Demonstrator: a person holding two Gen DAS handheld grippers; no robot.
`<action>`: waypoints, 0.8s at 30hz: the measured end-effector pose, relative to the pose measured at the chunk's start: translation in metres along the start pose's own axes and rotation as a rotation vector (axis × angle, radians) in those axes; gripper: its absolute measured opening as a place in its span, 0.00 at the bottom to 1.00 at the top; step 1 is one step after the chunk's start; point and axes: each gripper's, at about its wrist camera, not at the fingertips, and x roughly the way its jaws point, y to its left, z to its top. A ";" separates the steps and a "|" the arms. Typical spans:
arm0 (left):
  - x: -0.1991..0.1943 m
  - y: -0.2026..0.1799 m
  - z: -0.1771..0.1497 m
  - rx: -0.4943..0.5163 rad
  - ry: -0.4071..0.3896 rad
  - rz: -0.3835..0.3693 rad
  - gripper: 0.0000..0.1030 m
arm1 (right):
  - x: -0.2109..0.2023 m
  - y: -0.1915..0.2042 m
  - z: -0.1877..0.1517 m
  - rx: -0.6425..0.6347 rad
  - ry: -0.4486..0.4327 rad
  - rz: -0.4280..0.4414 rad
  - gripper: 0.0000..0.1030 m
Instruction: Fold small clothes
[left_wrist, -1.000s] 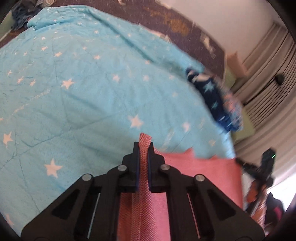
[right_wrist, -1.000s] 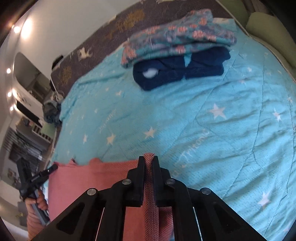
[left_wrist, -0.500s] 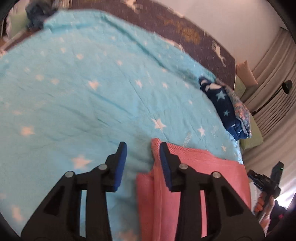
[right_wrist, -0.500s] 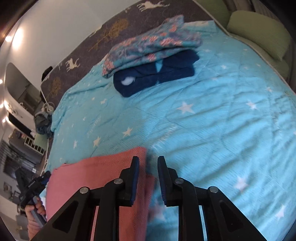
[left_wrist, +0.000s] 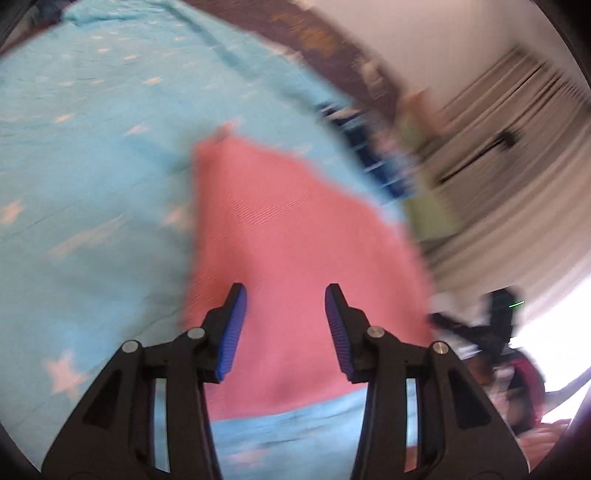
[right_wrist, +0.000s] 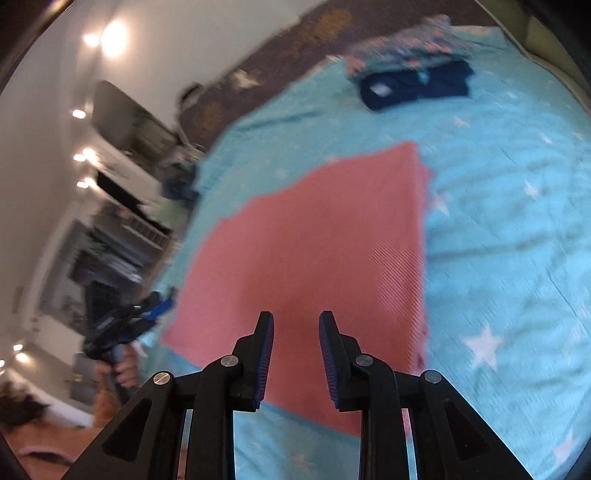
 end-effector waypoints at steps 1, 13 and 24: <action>0.004 0.005 -0.007 0.020 0.000 0.032 0.31 | 0.009 -0.004 -0.006 -0.005 0.025 -0.122 0.25; -0.053 0.024 -0.030 -0.013 -0.119 0.159 0.44 | -0.004 0.056 -0.035 -0.199 -0.043 -0.252 0.26; -0.070 0.042 -0.039 -0.012 -0.170 0.280 0.61 | 0.061 0.169 -0.051 -0.500 0.040 -0.149 0.41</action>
